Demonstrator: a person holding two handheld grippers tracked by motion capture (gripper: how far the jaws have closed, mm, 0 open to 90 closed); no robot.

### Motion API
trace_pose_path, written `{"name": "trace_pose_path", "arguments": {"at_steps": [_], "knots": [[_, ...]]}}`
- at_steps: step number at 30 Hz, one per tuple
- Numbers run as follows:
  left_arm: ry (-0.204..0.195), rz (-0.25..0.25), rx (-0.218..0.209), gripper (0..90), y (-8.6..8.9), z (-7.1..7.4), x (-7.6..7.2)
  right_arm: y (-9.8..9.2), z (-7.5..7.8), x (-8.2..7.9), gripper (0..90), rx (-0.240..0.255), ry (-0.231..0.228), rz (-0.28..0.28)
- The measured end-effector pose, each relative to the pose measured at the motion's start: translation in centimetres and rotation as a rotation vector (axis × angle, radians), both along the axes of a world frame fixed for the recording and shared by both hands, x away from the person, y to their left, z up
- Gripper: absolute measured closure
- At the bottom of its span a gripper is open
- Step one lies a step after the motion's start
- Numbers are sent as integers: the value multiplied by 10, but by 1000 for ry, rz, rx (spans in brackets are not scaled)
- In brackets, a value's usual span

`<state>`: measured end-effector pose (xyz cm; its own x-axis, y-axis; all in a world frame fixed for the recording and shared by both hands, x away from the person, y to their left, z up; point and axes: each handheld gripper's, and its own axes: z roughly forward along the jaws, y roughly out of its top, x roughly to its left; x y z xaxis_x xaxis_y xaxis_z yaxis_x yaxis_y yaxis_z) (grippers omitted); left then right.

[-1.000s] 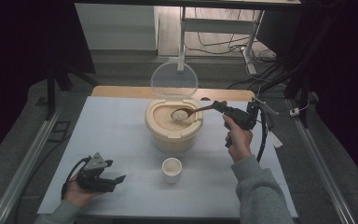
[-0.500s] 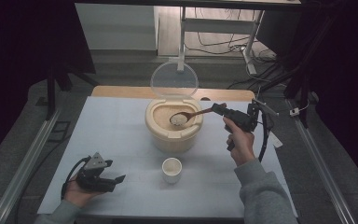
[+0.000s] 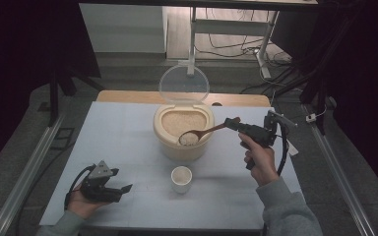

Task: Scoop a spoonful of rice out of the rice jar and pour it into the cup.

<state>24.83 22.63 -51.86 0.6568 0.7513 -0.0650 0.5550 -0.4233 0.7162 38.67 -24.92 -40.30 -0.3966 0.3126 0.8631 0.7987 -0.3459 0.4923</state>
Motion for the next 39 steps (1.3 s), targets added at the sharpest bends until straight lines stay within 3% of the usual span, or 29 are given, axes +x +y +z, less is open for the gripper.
{"name": "trace_pose_path", "arguments": {"at_steps": [6, 22, 39], "knots": [[1, 1, 1, 213, -1, 0, 0, -2, -11, -12, 828, -25, 25, 38], [1, -1, 3, 213, -1, 0, 0, 6, -35, -20, 827, -110, 61, 86], [3, -1, 2, 212, 0, -1, 0, 24, -36, -19, 827, -236, 13, 89]]}}
